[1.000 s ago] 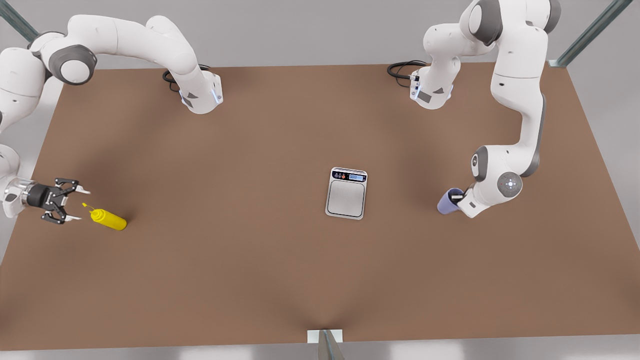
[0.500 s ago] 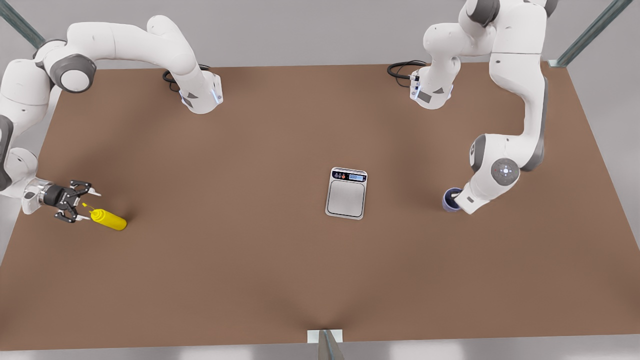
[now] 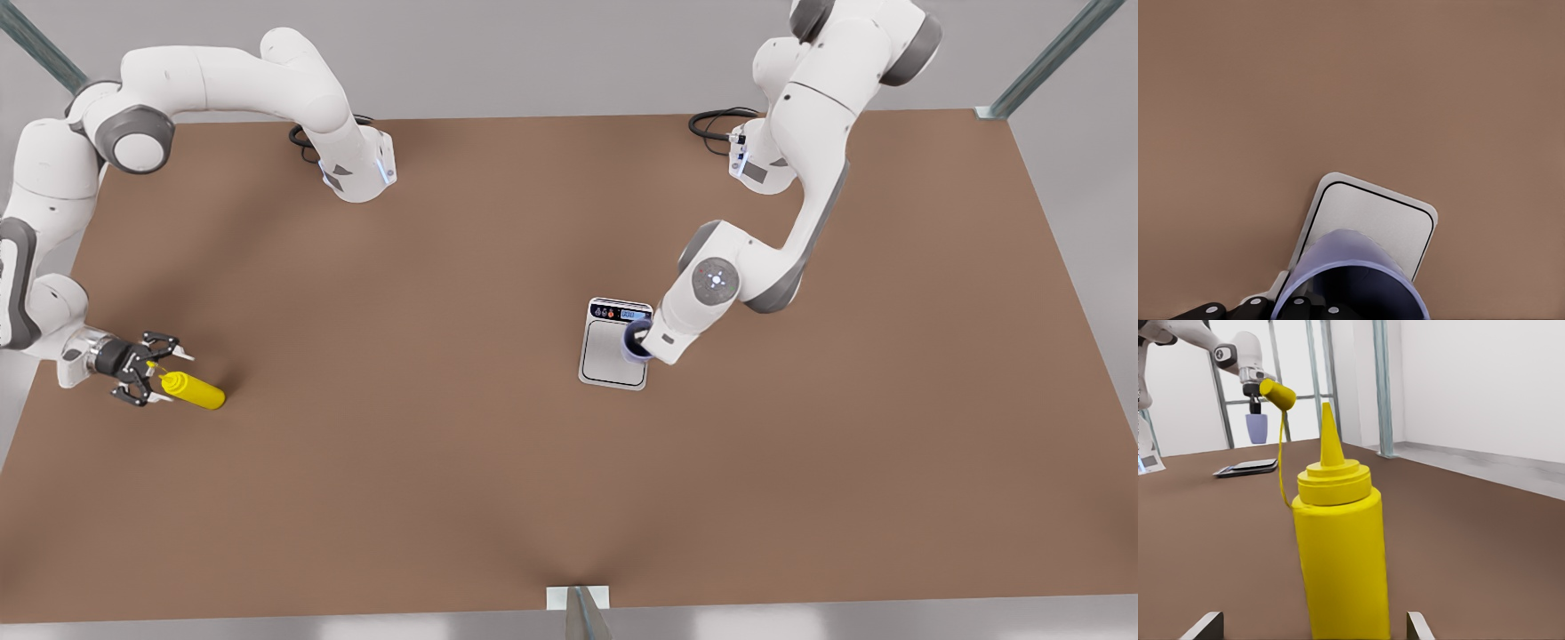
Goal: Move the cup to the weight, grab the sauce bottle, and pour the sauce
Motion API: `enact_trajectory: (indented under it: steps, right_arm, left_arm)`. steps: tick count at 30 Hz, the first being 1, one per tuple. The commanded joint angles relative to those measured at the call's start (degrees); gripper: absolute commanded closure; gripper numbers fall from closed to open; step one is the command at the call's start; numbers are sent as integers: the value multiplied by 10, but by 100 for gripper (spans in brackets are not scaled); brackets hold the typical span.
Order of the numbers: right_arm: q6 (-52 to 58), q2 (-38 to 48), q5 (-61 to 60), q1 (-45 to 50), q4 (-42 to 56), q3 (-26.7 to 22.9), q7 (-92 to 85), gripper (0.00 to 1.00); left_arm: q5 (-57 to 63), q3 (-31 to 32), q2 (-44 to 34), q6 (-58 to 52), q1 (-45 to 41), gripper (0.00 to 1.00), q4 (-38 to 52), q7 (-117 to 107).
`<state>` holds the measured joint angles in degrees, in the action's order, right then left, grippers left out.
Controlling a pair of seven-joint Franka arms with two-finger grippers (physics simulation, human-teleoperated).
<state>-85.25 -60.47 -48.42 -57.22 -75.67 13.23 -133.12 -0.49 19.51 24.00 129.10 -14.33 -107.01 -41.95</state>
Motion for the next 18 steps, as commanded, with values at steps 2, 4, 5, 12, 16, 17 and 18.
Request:
enact_trajectory:
  steps: [2, 4, 5, 12, 16, 17, 18]
  right_arm:
    - [-1, -1, -2, 1, 0, 0, -1, 0]
    - [-3, -4, -4, 4, 1, 0, -1, 0]
    - [-4, -6, -4, 4, 1, 0, -1, 0]
    - [-34, -12, -13, 5, 3, 0, -1, 0]
    - [-34, -12, -15, 5, 0, 0, -4, 0]
    - [-33, -12, -15, 8, 0, 0, -6, 0]
    - [-34, -12, -15, 11, 0, 0, -6, 0]
  left_arm:
    - [-57, 0, 11, 3, -3, 79, 1, 2]
    - [-57, 0, 18, 5, -4, 79, 1, 2]
    - [-57, 7, 21, 5, -4, 79, 1, 2]
    - [-58, 7, 47, 6, -10, 52, 15, 2]
    - [-49, 7, 50, 6, -10, 0, 18, 2]
    - [-49, 7, 50, 6, -10, 0, 18, 2]
    - [-49, 7, 50, 6, -10, 0, 18, 3]
